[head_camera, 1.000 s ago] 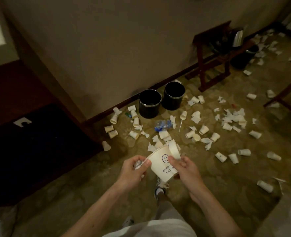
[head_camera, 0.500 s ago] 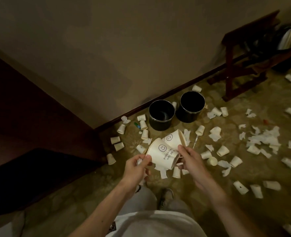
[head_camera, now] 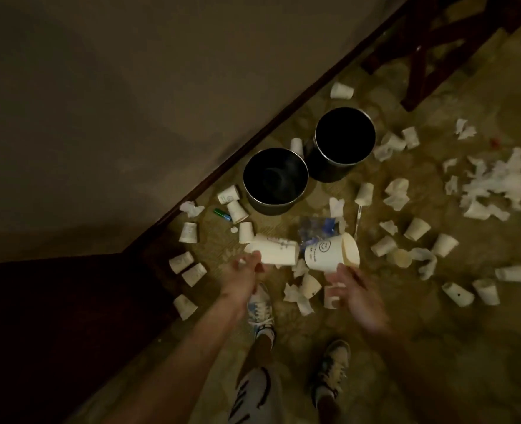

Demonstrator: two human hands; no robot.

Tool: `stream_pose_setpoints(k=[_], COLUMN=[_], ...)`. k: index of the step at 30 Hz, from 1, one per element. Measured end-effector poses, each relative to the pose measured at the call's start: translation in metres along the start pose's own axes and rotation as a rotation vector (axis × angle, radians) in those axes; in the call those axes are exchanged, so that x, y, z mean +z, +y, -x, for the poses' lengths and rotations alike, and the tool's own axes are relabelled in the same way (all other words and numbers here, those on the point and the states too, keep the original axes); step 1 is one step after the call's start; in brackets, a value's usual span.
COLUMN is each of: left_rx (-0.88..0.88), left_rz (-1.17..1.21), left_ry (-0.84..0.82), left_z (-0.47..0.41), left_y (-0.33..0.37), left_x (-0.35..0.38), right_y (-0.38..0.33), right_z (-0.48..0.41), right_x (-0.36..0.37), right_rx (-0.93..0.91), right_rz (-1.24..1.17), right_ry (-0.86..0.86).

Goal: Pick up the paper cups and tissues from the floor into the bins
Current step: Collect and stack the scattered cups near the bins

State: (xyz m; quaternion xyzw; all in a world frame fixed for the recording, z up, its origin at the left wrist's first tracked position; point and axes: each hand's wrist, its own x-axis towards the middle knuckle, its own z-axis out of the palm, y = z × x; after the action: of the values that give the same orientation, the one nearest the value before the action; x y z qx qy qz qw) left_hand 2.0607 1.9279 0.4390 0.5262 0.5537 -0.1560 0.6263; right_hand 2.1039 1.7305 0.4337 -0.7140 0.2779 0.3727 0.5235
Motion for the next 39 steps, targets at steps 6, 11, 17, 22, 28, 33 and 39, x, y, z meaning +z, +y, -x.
stream_pose_setpoints(k=[6,11,17,22,28,33,39], left_rx=[0.076,0.218,0.263,0.328,0.386,0.497,0.806], left_rz=[-0.135,-0.39,-0.571,-0.655,-0.494,-0.446,-0.518], left_ry=[0.025,0.074,0.105,0.027,-0.185,-0.406,-0.477], left_z=[-0.149,-0.264,-0.364,-0.413,-0.418,-0.386,-0.369], left_y=[0.039,0.051,0.036,0.033,0.02,0.0,0.0], left_x=[0.04,0.078,0.12,0.138,0.134,0.117,0.095], right_y=[0.005,0.031,0.074,0.086,0.08,0.054,0.014], right_z=[-0.092,-0.148,-0.207,-0.249,-0.283,-0.303,-0.335], right_x=[0.026,0.034,0.036,0.043,0.064,0.082,0.105], right_rx=[0.011,0.027,0.115,0.056,-0.056,-0.178,-0.376], right_rz=[-0.056,-0.093,-0.11,-0.064,0.022,0.124,0.348], right_ry=[0.062,0.06,0.071,0.109,0.11,0.087,0.001])
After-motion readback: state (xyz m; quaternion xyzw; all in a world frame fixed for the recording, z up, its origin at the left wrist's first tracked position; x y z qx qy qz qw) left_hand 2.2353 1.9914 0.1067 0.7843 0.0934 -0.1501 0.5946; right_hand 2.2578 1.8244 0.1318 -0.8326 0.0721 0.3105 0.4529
